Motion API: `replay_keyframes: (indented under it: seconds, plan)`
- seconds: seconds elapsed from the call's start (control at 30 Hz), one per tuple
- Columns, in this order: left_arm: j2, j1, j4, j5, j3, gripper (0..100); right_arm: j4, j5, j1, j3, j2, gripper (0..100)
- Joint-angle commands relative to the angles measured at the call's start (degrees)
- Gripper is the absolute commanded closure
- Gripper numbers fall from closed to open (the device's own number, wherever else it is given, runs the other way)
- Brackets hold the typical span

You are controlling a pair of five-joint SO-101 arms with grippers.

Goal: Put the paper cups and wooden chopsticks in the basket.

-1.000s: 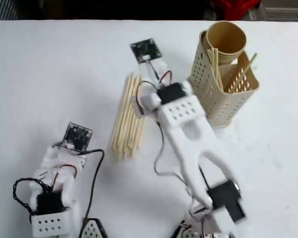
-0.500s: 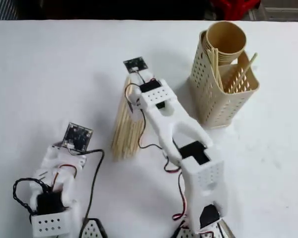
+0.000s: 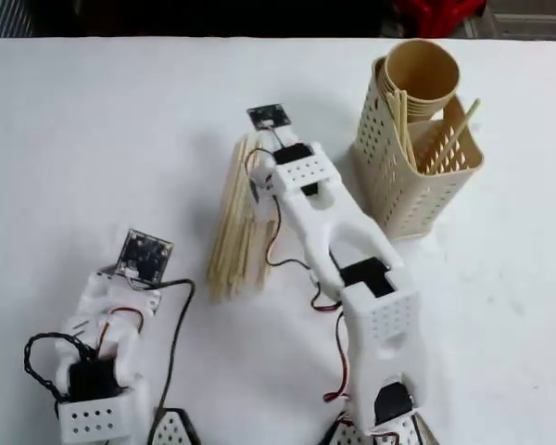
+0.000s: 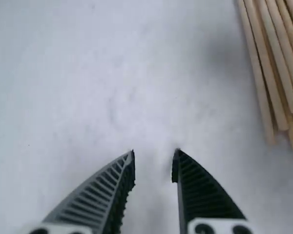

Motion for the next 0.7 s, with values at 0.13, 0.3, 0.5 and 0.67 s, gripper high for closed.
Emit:
replay_keyframes:
  seconds: [0.13, 0.3, 0.5, 0.67]
  plan:
    - [-0.48, 0.48, 0.35, -0.44, -0.18, 86, 2.68, -0.09, 1.1, -1.05, -0.57, 98.5]
    - [-0.48, 0.48, 0.35, -0.44, -0.18, 85, 5.23, -0.09, -0.48, -0.7, -4.44, 98.2]
    - [-0.48, 0.48, 0.35, -0.44, -0.18, 85, 5.14, -0.09, -1.71, 4.75, -14.37, 98.2]
    - [-0.48, 0.48, 0.35, -0.44, -0.18, 85, -0.31, -1.05, -1.54, 13.89, -22.46, 98.2]
